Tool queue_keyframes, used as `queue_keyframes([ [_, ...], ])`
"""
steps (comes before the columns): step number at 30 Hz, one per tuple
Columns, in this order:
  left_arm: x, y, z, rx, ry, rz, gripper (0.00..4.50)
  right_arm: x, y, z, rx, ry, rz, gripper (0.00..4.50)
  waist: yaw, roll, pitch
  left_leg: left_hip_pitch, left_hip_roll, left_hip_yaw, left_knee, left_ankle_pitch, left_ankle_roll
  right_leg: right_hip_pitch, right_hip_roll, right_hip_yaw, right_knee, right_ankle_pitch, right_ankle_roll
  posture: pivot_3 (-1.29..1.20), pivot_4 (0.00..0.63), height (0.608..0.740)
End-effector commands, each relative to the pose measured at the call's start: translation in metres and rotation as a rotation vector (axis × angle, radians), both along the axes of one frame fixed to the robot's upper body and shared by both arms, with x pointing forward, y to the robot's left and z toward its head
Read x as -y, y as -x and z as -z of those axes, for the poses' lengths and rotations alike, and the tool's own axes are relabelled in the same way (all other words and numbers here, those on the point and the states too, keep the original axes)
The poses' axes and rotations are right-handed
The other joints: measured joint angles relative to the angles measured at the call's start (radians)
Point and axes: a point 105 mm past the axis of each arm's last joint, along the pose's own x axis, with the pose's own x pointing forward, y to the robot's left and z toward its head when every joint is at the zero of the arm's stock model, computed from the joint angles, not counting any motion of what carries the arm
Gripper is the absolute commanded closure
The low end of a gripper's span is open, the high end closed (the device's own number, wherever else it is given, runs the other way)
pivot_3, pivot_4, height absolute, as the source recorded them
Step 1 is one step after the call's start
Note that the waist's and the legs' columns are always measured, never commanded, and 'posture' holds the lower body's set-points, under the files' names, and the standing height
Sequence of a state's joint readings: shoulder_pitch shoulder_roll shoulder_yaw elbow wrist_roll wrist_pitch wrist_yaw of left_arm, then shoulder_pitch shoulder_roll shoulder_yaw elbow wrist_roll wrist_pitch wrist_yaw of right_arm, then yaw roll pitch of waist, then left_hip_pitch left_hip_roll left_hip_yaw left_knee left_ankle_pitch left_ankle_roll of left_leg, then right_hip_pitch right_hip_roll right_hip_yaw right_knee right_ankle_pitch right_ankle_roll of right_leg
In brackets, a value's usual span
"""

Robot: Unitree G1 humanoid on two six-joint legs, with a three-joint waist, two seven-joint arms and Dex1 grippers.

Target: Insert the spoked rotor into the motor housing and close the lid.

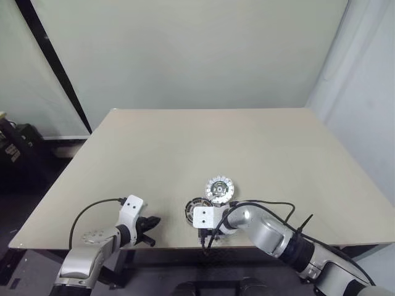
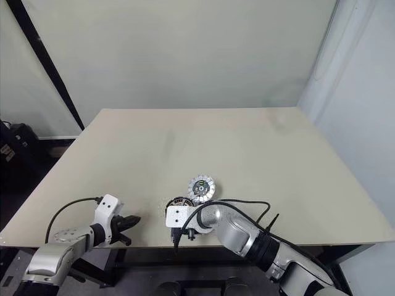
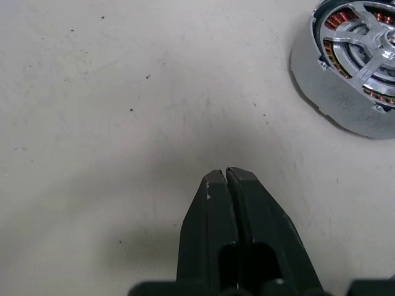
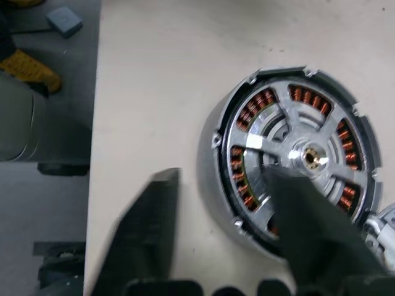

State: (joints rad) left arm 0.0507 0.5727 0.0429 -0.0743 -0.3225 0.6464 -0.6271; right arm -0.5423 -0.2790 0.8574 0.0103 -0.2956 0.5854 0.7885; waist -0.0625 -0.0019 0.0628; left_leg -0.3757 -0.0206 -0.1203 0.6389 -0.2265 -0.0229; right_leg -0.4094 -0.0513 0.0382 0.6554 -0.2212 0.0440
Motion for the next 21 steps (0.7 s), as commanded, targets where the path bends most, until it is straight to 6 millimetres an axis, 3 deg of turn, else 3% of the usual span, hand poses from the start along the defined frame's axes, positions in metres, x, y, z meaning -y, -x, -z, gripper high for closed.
queue_keyframes([
  [1,0.005,-0.006,-0.011,0.050,-0.007,0.025,4.50,-0.002,-0.009,-0.010,0.028,-0.038,0.043,3.50,0.000,0.000,0.000,0.000,0.000,0.000,0.000,0.000,0.000,0.000,0.000,0.000,0.000,0.000,0.000,0.00,0.000,0.740],
  [4,0.005,-0.006,-0.011,0.051,-0.007,0.024,4.50,-0.004,-0.007,-0.011,0.008,-0.053,0.074,4.40,0.000,0.000,0.000,0.000,0.000,0.000,0.000,0.000,0.000,0.000,0.000,0.000,0.001,0.000,0.000,0.00,0.000,0.740],
  [13,0.006,-0.006,-0.010,0.052,-0.005,0.021,4.50,-0.023,0.015,-0.016,-0.195,-0.114,0.188,4.44,0.000,0.000,0.000,0.000,0.000,0.000,0.000,0.001,-0.001,0.000,0.000,0.000,0.002,0.000,0.000,0.00,0.000,0.740],
  [21,0.008,-0.007,-0.009,0.055,-0.002,0.019,4.50,-0.036,0.015,-0.022,-0.340,-0.181,0.314,4.44,-0.009,0.000,0.000,0.000,0.000,0.000,-0.004,0.000,-0.002,-0.002,0.000,0.000,0.001,0.000,0.000,0.00,0.000,0.740],
])
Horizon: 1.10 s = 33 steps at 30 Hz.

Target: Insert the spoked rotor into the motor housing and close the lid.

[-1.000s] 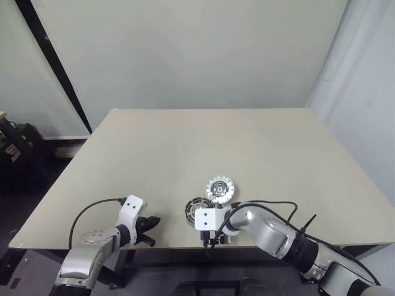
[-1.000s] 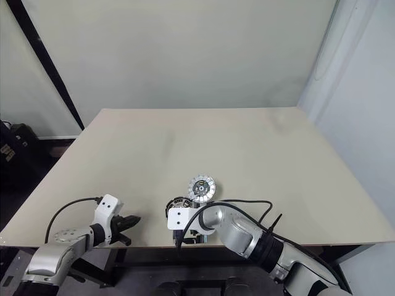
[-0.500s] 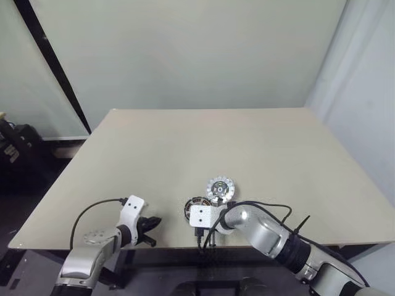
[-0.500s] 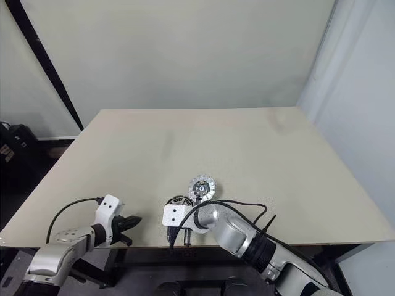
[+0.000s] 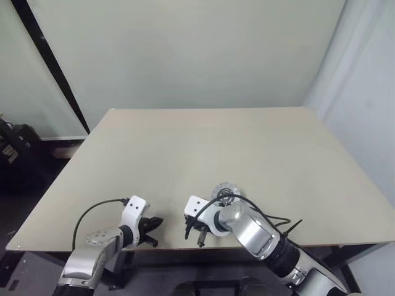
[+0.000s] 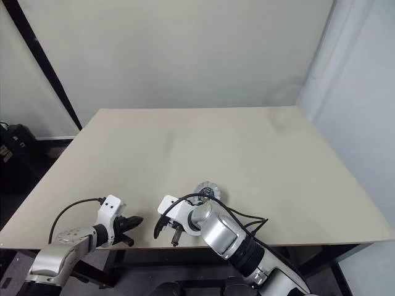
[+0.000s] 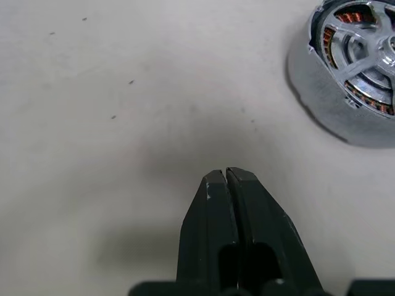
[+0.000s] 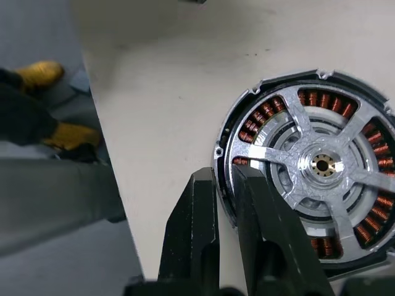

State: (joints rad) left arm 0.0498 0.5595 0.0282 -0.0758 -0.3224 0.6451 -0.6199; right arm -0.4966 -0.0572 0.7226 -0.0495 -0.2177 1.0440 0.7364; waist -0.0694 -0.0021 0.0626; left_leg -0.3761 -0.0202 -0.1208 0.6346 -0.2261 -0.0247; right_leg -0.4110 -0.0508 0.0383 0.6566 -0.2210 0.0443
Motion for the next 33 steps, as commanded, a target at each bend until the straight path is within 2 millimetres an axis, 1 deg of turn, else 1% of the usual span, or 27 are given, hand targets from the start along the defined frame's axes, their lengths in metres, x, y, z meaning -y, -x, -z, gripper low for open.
queue_keyframes([
  [1,0.002,-0.007,-0.011,0.058,-0.011,0.011,4.50,-0.015,0.003,-0.014,-0.046,-0.087,0.018,4.44,-0.002,0.000,0.000,0.000,0.000,0.000,0.000,0.000,0.000,0.000,0.000,0.000,0.000,0.000,0.000,0.00,0.000,0.740],
  [6,0.001,-0.008,-0.011,0.058,-0.012,0.009,4.50,-0.022,0.003,-0.017,-0.100,-0.127,0.075,4.44,-0.003,0.000,0.000,0.000,0.000,0.000,0.000,0.000,0.000,0.000,0.000,0.000,0.000,0.000,0.000,0.00,0.000,0.740],
  [9,0.002,-0.008,-0.011,0.059,-0.011,0.009,4.50,-0.024,0.003,-0.019,-0.078,-0.119,0.049,4.44,-0.003,0.000,0.000,0.000,0.000,0.000,0.000,0.000,0.000,0.000,0.000,0.000,0.000,0.000,0.000,0.00,0.000,0.740],
  [11,0.002,-0.008,-0.012,0.060,-0.011,0.010,4.50,-0.023,0.005,-0.019,-0.063,-0.099,0.007,3.73,-0.003,0.000,0.000,0.000,0.000,0.000,0.000,0.000,0.000,0.000,0.000,0.000,0.000,0.000,0.000,0.00,0.000,0.740],
  [12,0.002,-0.008,-0.012,0.060,-0.010,0.010,4.50,-0.022,0.006,-0.019,-0.059,-0.095,-0.006,3.49,-0.004,0.000,0.000,0.000,0.000,0.000,0.000,0.000,0.000,0.000,0.000,0.000,0.000,0.000,0.000,0.00,0.000,0.740],
  [13,0.002,-0.008,-0.012,0.060,-0.010,0.010,4.50,-0.022,0.008,-0.020,-0.061,-0.097,-0.021,3.13,-0.005,0.000,0.000,0.000,0.000,0.000,0.000,0.000,0.000,0.000,0.000,0.000,0.000,0.000,0.000,0.00,0.000,0.740],
  [14,0.002,-0.008,-0.012,0.060,-0.010,0.011,4.50,-0.022,0.008,-0.021,-0.060,-0.105,-0.021,2.88,-0.005,0.000,0.000,0.000,0.000,0.000,0.000,0.000,0.000,0.000,0.000,0.000,0.000,0.000,0.000,0.00,0.000,0.740],
  [16,0.003,-0.008,-0.012,0.060,-0.010,0.012,4.50,-0.021,0.010,-0.023,-0.054,-0.110,-0.038,2.19,-0.005,0.000,0.000,0.000,0.000,0.000,0.000,0.000,0.000,0.000,0.000,0.000,0.000,0.000,0.000,0.00,0.000,0.740],
  [18,0.003,-0.008,-0.012,0.060,-0.009,0.014,4.50,-0.021,0.010,-0.027,-0.044,-0.121,-0.047,1.44,-0.005,0.000,0.000,0.000,0.000,0.000,0.000,0.000,0.000,0.000,0.000,0.000,0.000,0.000,0.000,0.00,0.000,0.740],
  [22,0.005,-0.009,-0.012,0.061,-0.006,0.020,4.50,-0.020,0.010,-0.037,-0.018,-0.142,-0.062,0.09,-0.005,0.000,0.000,0.000,0.000,0.000,0.000,0.000,0.000,0.000,0.000,0.000,0.000,0.000,0.000,0.00,0.000,0.740],
  [25,0.006,-0.010,-0.012,0.062,-0.005,0.025,4.50,-0.017,0.008,-0.047,0.003,-0.168,-0.057,0.04,-0.005,0.000,0.000,0.000,0.000,0.000,0.001,0.000,0.000,0.000,0.000,0.000,0.000,0.000,0.000,0.00,0.000,0.740],
  [28,0.007,-0.011,-0.013,0.065,-0.003,0.032,4.50,-0.011,0.001,-0.060,0.049,-0.206,-0.031,0.04,-0.005,0.000,0.000,0.000,0.000,0.000,0.000,0.000,0.000,0.000,0.000,0.000,0.000,0.000,0.000,0.00,0.000,0.740],
  [31,0.008,-0.011,-0.015,0.076,0.005,0.046,4.50,-0.003,-0.020,-0.080,0.168,-0.292,0.064,0.04,-0.005,0.000,0.000,0.000,0.000,0.000,0.000,0.000,0.000,0.000,0.000,0.000,-0.001,0.000,0.000,0.00,0.000,0.740],
  [33,0.010,-0.011,-0.016,0.084,0.015,0.056,4.50,0.006,-0.033,-0.091,0.261,-0.319,0.090,0.04,-0.004,0.000,0.000,0.000,0.000,0.000,0.000,0.000,0.000,0.000,0.000,0.000,-0.001,0.000,0.000,0.00,0.000,0.740],
])
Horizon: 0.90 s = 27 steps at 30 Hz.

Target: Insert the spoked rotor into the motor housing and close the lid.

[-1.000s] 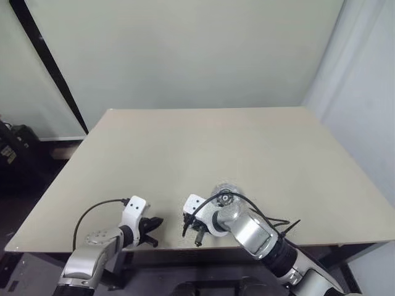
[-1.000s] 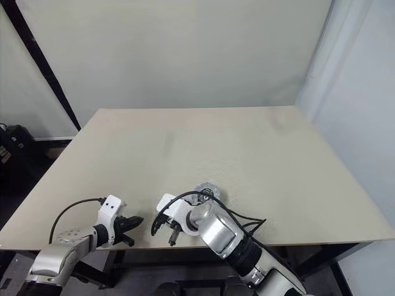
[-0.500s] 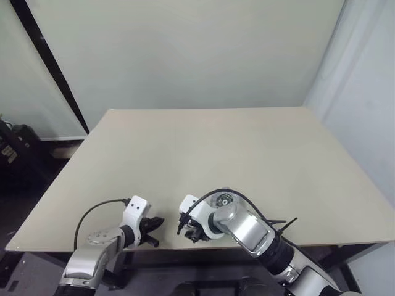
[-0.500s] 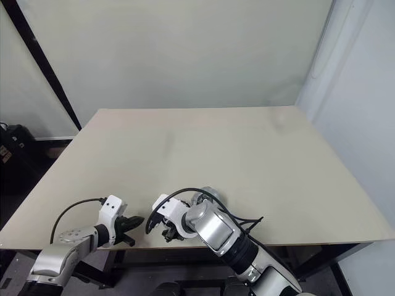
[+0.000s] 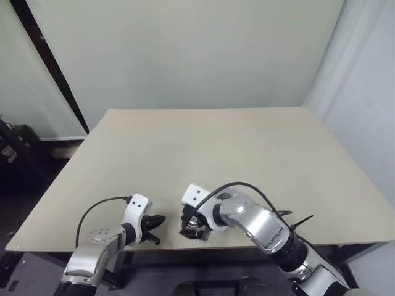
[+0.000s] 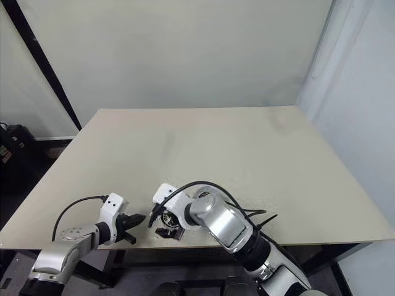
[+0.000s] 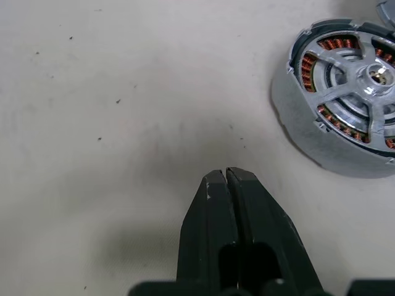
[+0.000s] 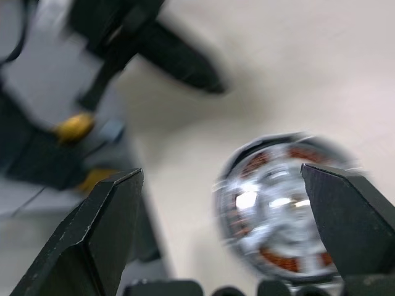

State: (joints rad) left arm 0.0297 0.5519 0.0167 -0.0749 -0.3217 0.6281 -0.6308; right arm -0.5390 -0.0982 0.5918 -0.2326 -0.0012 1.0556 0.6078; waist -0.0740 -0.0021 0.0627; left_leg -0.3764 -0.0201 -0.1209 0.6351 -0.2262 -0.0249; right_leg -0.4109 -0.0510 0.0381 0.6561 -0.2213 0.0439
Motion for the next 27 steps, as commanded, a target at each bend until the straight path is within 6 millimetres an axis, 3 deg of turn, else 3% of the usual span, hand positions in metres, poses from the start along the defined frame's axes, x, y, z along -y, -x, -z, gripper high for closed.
queue_keyframes([
  [1,0.004,-0.005,-0.013,0.062,0.008,0.039,4.50,0.015,-0.026,-0.036,0.218,-0.081,0.072,0.04,0.000,0.000,0.000,0.000,0.000,0.000,0.000,0.000,0.000,0.000,0.000,0.000,0.000,0.000,0.000,0.00,0.000,0.740],
  [5,0.008,-0.003,-0.016,0.078,0.030,0.073,4.50,0.057,-0.060,-0.043,0.373,-0.032,0.230,0.04,0.003,0.000,0.000,-0.001,-0.001,0.001,0.000,0.000,0.000,0.000,-0.001,0.000,-0.002,0.000,0.000,0.00,0.000,0.740],
  [8,0.010,-0.002,-0.017,0.088,0.040,0.084,4.50,0.095,-0.079,-0.036,0.460,0.075,0.315,0.04,0.003,0.000,0.000,-0.001,-0.001,0.001,0.000,0.000,0.000,0.000,-0.001,0.000,-0.002,0.000,0.000,0.00,0.000,0.740],
  [12,0.010,-0.003,-0.018,0.091,0.040,0.089,4.50,0.133,-0.089,-0.018,0.493,0.220,0.353,0.04,0.003,0.000,0.000,-0.001,-0.001,0.001,-0.001,0.000,0.001,0.000,-0.001,0.000,-0.003,0.000,0.000,0.00,0.000,0.740],
  [16,0.009,-0.004,-0.019,0.093,0.035,0.093,4.50,0.153,-0.088,0.006,0.460,0.339,0.331,0.04,0.000,0.000,0.001,-0.001,-0.001,0.002,-0.002,0.000,0.001,0.000,-0.001,0.001,-0.003,0.000,0.000,0.00,0.000,0.740],
  [21,0.008,-0.005,-0.021,0.094,0.029,0.090,4.50,0.148,-0.075,0.028,0.362,0.343,0.288,0.04,0.001,0.000,0.001,0.000,0.000,0.002,-0.001,0.000,0.001,0.001,0.000,0.001,-0.003,0.000,0.000,0.00,0.000,0.740],
  [27,0.003,-0.005,-0.021,0.089,0.007,0.076,4.50,0.091,-0.052,0.014,0.111,0.010,0.308,0.04,0.000,0.000,0.001,0.000,0.000,0.002,-0.001,0.001,0.001,0.001,0.000,0.001,-0.001,0.000,0.000,0.00,0.000,0.740],
])
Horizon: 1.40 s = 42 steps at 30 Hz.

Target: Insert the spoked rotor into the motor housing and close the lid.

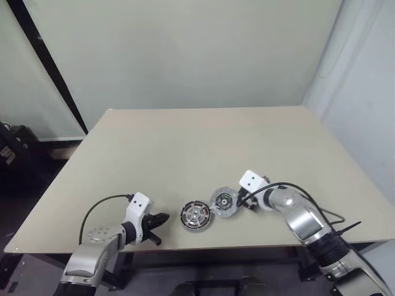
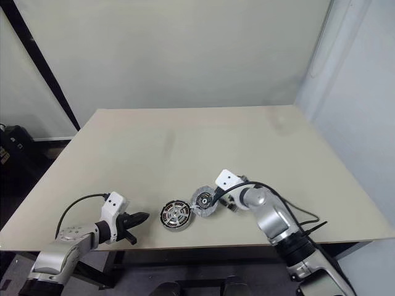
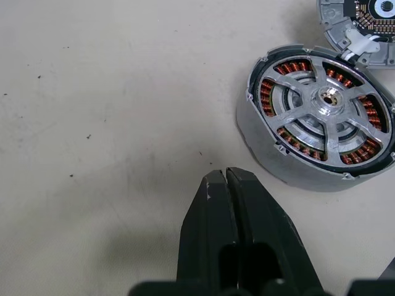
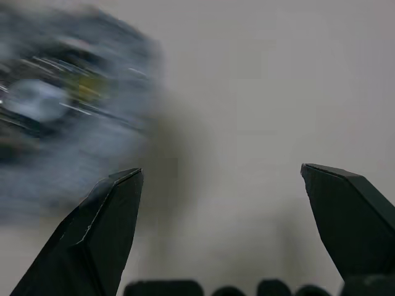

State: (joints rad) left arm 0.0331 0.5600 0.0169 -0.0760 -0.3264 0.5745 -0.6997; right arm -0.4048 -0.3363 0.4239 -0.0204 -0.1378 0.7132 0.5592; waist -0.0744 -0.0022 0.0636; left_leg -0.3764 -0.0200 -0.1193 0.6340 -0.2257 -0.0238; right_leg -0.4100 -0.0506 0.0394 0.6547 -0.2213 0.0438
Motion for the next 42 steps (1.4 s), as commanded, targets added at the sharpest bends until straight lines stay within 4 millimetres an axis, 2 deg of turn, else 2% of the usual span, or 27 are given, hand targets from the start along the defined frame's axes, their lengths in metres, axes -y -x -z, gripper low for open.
queue_keyframes([
  [1,-0.003,-0.006,-0.014,0.054,-0.026,0.004,4.50,-0.033,0.005,-0.037,-0.024,-0.217,-0.007,0.04,0.000,0.000,0.000,0.000,0.000,0.000,0.000,0.000,0.000,0.000,0.001,0.000,0.000,0.000,0.000,0.00,0.000,0.740],
  [6,-0.002,-0.007,-0.016,0.055,-0.026,0.004,4.50,-0.063,0.015,-0.040,-0.114,-0.309,-0.028,0.04,0.005,0.000,0.000,0.000,0.000,-0.001,0.002,0.000,0.000,0.001,0.000,0.000,0.001,0.000,0.000,0.00,0.000,0.740],
  [10,-0.001,-0.004,-0.016,0.055,-0.024,0.002,4.50,-0.080,0.020,-0.031,-0.140,-0.293,-0.058,0.04,0.004,0.000,0.000,0.000,-0.001,-0.001,0.003,0.000,0.000,0.001,0.000,0.000,0.001,0.000,0.000,0.00,0.000,0.740],
  [13,-0.002,-0.002,-0.016,0.052,-0.023,-0.002,4.50,-0.085,0.022,-0.021,-0.152,-0.274,-0.068,0.04,0.003,0.000,0.000,0.000,0.000,-0.001,0.003,0.000,0.000,0.000,0.000,0.000,0.001,0.000,0.000,0.00,0.000,0.740],
  [18,-0.003,0.002,-0.016,0.049,-0.022,-0.012,4.50,-0.086,0.020,-0.011,-0.129,-0.250,-0.103,0.04,0.003,0.000,0.000,0.000,0.000,-0.001,0.002,0.000,0.000,0.000,0.000,0.000,0.001,0.000,0.000,0.00,0.000,0.740],
  [23,-0.003,0.005,-0.015,0.045,-0.021,-0.011,4.50,-0.088,0.019,-0.025,-0.063,-0.334,-0.214,0.04,0.003,0.000,0.000,0.000,0.000,-0.001,0.003,0.000,0.000,0.000,0.000,0.000,0.001,0.000,0.000,0.00,0.000,0.740],
  [29,0.000,0.006,-0.017,0.062,-0.007,0.038,4.50,-0.081,0.032,-0.032,-0.114,-0.367,-0.427,0.04,0.003,0.000,0.000,0.000,0.000,-0.001,0.003,0.000,0.000,0.001,0.000,0.000,0.001,0.000,0.000,0.00,0.000,0.740],
  [34,0.006,0.016,-0.014,0.095,-0.040,0.174,4.50,-0.076,0.035,-0.027,-0.134,-0.342,-0.534,0.04,0.003,0.000,0.000,0.000,0.000,0.000,0.003,0.000,0.000,0.001,0.000,0.000,0.001,0.000,0.000,0.00,0.000,0.740],
  [42,0.007,0.022,-0.015,0.099,0.004,0.209,4.50,-0.081,0.035,-0.015,-0.151,-0.306,-0.600,0.04,0.003,0.001,0.000,0.000,0.000,0.000,0.003,0.000,0.000,0.000,0.000,0.000,0.001,0.000,0.000,0.00,0.000,0.740],
])
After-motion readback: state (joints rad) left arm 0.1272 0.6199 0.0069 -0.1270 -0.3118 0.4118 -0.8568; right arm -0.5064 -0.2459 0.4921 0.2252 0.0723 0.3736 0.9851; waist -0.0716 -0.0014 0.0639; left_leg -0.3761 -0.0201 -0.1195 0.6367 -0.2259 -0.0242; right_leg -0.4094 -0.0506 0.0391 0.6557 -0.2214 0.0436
